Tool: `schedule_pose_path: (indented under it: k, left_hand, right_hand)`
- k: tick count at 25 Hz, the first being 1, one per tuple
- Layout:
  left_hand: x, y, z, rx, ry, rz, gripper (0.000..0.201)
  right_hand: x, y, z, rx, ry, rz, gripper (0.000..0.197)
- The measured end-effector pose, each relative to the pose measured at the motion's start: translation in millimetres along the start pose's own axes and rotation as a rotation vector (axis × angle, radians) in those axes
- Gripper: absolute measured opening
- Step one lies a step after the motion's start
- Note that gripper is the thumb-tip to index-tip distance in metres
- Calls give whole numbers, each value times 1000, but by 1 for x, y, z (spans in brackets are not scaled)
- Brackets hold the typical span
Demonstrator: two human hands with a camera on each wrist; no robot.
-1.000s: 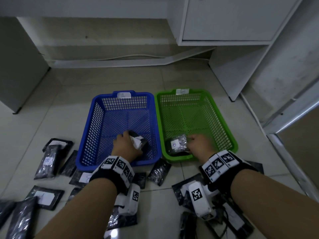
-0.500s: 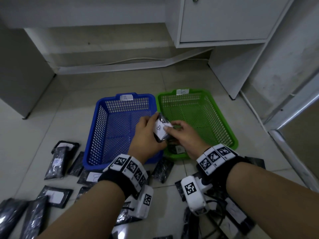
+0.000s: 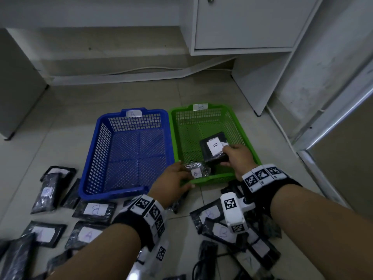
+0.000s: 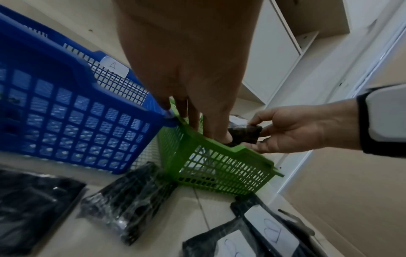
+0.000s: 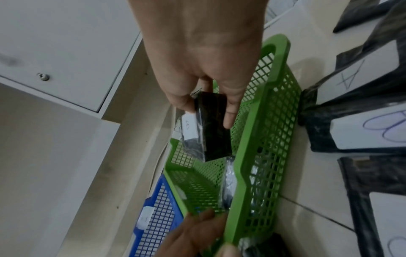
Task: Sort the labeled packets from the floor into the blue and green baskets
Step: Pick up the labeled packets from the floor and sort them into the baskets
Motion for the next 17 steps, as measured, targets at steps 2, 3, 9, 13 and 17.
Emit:
schedule_pose_path:
  k: [2, 3, 9, 13, 17]
  left_hand:
    - [2, 5, -4, -54, -5, -6, 34]
    - [2, 6, -4, -71, -30, -12, 31]
    - [4, 4, -5, -73, -92, -28, 27]
    - [3, 1, -6, -52, -52, 1, 29]
    - [-12, 4, 13, 6, 56, 1, 39]
  right_hand:
    - [8, -10, 9, -55, -42, -50, 12]
    - [12, -16, 10, -36, -45, -67, 13]
    - [9, -16, 10, -453, -63, -129, 52]
    - [12, -8, 3, -609, -25, -49, 36]
    - [-22, 16, -25, -808, -184, 351, 27]
Point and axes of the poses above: each hand's wrist, its own x-axis towards the middle knuckle, its own z-axis out of the back of the hand, y = z × x, the point moved 8 cm from there along x, towards the middle knuckle, and after that the axes turned 10 degrees about -x, right-handed, at the moved point
